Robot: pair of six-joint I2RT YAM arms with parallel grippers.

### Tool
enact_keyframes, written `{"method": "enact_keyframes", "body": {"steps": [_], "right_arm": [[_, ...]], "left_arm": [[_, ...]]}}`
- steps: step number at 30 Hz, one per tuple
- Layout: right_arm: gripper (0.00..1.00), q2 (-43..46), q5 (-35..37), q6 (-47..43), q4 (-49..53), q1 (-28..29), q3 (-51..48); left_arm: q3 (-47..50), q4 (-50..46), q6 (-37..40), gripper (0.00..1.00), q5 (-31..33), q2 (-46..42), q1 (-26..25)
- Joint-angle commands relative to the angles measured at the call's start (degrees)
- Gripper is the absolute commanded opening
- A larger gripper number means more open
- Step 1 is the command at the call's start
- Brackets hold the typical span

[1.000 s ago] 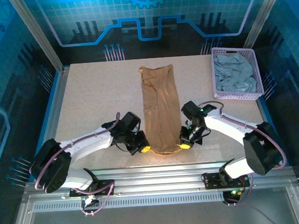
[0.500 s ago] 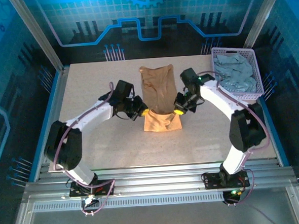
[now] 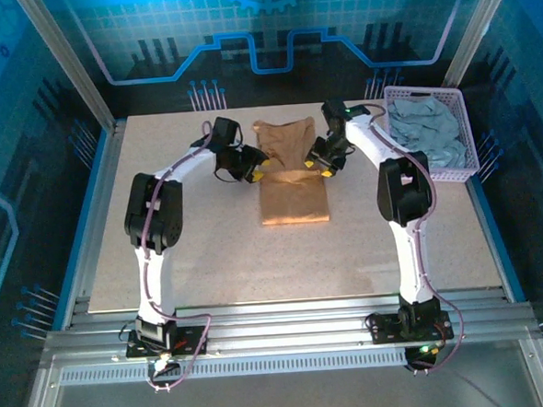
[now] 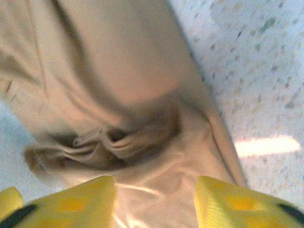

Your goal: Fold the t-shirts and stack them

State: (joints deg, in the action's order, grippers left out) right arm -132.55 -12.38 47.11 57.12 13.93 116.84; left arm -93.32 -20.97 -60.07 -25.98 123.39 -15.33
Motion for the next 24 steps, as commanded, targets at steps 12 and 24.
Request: {"method": "enact_keyframes", "body": {"steps": [12,24], "right_arm": [[0.6,27.77,-3.57,-0.5,-14.36,0.19,-37.81],[0.59,27.14,-9.39,4.0,-23.2,0.69,-50.57]], "left_arm": [[35.86,10.62,-11.97,0.43,-0.58,-23.14,-5.71],[35.97,15.05,-14.48,0.39,1.52,-16.78,-7.56]]}}
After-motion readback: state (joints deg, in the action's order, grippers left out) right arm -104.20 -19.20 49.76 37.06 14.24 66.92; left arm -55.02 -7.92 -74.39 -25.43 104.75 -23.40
